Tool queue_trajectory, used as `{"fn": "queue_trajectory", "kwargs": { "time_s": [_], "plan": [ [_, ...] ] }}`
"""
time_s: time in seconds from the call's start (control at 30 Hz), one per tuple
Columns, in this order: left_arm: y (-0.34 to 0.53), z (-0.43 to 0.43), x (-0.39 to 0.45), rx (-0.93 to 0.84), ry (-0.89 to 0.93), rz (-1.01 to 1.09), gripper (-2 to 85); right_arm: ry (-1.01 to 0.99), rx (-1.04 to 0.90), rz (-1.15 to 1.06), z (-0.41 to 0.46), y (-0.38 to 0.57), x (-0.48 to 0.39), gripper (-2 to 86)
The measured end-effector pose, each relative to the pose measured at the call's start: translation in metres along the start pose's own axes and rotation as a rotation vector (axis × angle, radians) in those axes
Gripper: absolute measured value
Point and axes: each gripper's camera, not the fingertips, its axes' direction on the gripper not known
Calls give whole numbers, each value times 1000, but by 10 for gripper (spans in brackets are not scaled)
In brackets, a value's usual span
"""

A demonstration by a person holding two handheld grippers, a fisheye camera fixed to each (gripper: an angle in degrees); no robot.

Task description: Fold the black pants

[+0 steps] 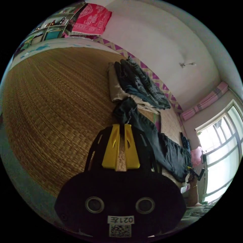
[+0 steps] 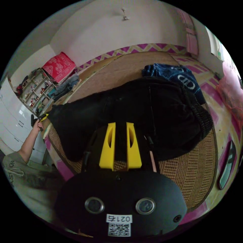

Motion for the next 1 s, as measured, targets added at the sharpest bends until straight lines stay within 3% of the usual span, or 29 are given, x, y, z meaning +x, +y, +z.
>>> {"fn": "queue_trajectory", "kwargs": {
  "time_s": [0.07, 0.13, 0.33, 0.43, 0.7, 0.87, 0.9, 0.97, 1.0],
  "plan": [
    [1, -28, 22, 115, 89, 161, 18, 62, 70, -91, -14, -17, -5, 81],
    [1, -37, 53, 140, 48, 332, 35, 166, 65, -193, -14, -36, -8, 93],
    [-17, 25, 138, -72, 40, 681, 100, 384, -100, -584, 32, -103, -7, 123],
    [-27, 55, 161, -112, 13, 779, 112, 330, -186, -660, 49, -134, -2, 121],
    [-37, 64, 186, -113, 256, 892, 110, 232, -311, -708, 69, -163, 9, 80],
    [10, 102, 197, -435, 46, 1091, 115, 222, -232, -684, 69, -156, 14, 75],
    [16, 104, 197, -438, 6, 1113, 118, 221, -224, -679, 68, -155, 14, 75],
    [40, 107, 196, -374, -308, 1196, 120, 218, -201, -667, 67, -154, 16, 75],
    [44, 105, 194, -335, -379, 1196, 119, 219, -197, -664, 67, -153, 16, 75]
  ]
}}
